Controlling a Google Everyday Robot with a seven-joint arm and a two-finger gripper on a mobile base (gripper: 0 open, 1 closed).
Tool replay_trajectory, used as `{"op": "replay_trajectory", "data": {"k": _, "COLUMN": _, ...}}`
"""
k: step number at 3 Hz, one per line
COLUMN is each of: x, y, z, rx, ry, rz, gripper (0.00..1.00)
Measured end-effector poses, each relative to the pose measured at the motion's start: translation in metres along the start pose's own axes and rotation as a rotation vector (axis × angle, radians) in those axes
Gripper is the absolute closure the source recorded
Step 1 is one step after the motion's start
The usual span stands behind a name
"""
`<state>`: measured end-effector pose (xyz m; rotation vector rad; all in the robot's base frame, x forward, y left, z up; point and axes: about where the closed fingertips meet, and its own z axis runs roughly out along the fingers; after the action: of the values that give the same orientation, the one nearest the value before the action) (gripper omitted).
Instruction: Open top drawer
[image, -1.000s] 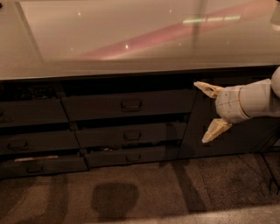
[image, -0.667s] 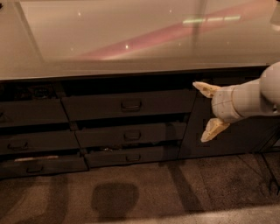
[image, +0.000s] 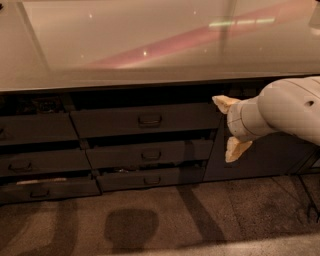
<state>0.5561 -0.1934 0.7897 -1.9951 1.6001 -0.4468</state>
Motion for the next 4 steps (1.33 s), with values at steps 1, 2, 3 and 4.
{"op": "replay_trajectory", "data": {"k": 1, "x": 0.001, "y": -0.002, "z": 0.002, "rx": -0.003, "ry": 0.007, "rz": -0.001, "gripper": 0.0}}
{"op": "replay_trajectory", "data": {"k": 2, "x": 0.021, "y": -0.01, "z": 0.023, "rx": -0.051, "ry": 0.008, "rz": 0.032, "gripper": 0.0}}
{"op": "replay_trajectory", "data": {"k": 3, "x": 0.038, "y": -0.021, "z": 0.044, "rx": -0.091, "ry": -0.004, "rz": 0.064, "gripper": 0.0}}
{"op": "replay_trajectory", "data": {"k": 4, "x": 0.051, "y": -0.033, "z": 0.072, "rx": -0.129, "ry": -0.016, "rz": 0.092, "gripper": 0.0}}
